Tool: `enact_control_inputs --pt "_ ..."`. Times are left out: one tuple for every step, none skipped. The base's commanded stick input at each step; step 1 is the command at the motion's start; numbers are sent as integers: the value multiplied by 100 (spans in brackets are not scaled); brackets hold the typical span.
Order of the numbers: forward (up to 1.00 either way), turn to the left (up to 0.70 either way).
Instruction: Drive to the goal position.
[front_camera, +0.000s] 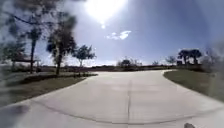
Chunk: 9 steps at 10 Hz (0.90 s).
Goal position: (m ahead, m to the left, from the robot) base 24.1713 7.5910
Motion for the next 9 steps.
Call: enact_control_inputs --pt "85 0" --pt "85 0" --pt "85 0" --pt "85 0" --pt "85 0" --pt "85 0" --pt "85 0" --pt "85 0" --pt "85 0"
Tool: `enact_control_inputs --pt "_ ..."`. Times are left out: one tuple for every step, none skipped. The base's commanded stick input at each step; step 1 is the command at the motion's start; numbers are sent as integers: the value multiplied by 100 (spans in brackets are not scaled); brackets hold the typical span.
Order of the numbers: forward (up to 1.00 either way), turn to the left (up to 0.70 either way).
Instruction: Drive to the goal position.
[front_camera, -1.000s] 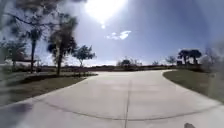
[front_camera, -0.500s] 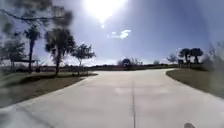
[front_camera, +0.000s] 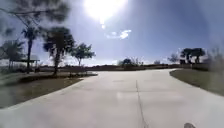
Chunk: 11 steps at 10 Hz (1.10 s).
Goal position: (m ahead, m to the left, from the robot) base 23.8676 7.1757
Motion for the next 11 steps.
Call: enact_control_inputs --pt "85 0" --pt "85 0" --pt "85 0" --pt "85 0" --pt "85 0" --pt "85 0" --pt "85 0" --pt "85 0" --pt "85 0" --pt "85 0" --pt "85 0"
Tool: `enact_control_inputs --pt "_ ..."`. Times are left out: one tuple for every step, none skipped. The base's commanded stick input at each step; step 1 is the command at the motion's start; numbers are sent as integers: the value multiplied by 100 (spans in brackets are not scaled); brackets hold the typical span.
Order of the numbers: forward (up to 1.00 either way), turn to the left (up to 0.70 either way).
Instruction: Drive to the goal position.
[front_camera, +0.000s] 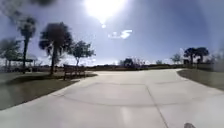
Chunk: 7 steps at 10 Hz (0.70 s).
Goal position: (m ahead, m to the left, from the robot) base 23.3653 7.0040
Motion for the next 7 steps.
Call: enact_control_inputs --pt "85 0" --pt "85 0" --pt "85 0" --pt "85 0" --pt "85 0" --pt "85 0" --pt "85 0"
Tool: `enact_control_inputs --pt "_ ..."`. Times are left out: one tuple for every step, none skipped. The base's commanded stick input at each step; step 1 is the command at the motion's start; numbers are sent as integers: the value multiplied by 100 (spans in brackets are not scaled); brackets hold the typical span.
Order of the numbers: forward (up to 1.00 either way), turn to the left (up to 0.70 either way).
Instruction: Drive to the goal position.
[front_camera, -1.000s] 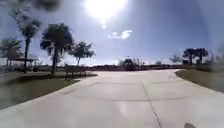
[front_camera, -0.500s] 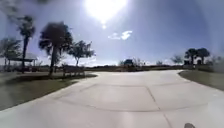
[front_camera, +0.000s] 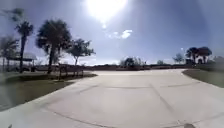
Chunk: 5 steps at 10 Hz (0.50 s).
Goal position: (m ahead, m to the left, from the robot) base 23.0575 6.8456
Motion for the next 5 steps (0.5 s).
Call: enact_control_inputs --pt "85 0" --pt "85 0" --pt "85 0" --pt "85 0" --pt "85 0"
